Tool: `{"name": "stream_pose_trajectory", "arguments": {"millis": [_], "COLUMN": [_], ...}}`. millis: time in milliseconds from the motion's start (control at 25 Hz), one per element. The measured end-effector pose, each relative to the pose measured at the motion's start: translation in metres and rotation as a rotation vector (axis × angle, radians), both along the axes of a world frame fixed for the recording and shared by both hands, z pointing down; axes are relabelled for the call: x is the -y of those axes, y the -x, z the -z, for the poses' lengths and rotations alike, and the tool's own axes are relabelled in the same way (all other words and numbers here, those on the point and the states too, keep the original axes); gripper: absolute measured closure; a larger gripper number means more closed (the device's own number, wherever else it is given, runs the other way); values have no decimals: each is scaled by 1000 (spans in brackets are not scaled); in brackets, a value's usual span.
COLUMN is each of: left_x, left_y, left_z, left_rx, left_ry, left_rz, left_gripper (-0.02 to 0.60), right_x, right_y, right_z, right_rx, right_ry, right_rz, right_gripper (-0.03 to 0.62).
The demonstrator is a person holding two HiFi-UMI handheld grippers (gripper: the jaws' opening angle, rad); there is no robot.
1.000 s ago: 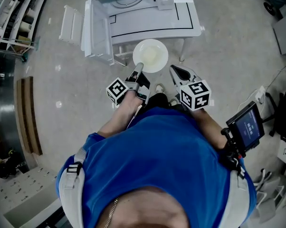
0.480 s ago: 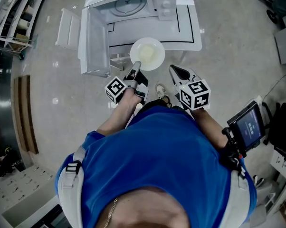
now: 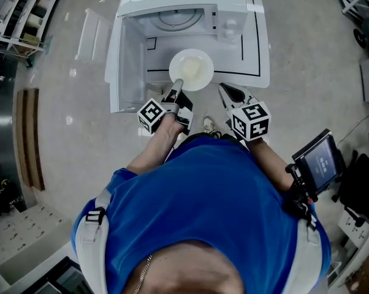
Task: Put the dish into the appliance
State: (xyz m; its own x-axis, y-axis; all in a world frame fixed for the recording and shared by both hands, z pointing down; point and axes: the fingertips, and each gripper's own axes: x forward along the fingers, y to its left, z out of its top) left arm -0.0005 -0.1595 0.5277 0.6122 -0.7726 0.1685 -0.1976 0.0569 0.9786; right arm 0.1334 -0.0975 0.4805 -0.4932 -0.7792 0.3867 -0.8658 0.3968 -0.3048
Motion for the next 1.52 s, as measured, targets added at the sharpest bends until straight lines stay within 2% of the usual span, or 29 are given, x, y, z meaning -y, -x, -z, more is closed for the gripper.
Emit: {"name": "stream_pose_trajectory", "arguments": {"millis": [200, 440, 720, 1360, 1520], "left_x": [20, 55, 84, 154, 189], "left_y": [13, 14, 22, 25, 15], "left_z": [12, -14, -19, -36, -55], "left_rx": [-9, -8, -2, 30, 38], "left_ry": [0, 22, 20, 59, 71], "left_rz": [33, 84, 148, 254, 282], "left_gripper": [565, 565, 565, 565, 565], "right_x": [20, 57, 88, 158, 190], "right_y": [14, 19, 28, 28, 16], "right_z": [14, -12, -15, -12, -28], "right_rx": [-11, -16, -23, -58, -60], "right_ry": [-1, 27, 19, 21, 29], "right_rz": [19, 62, 123, 244, 268], "right_gripper": [594, 594, 594, 594, 594]}}
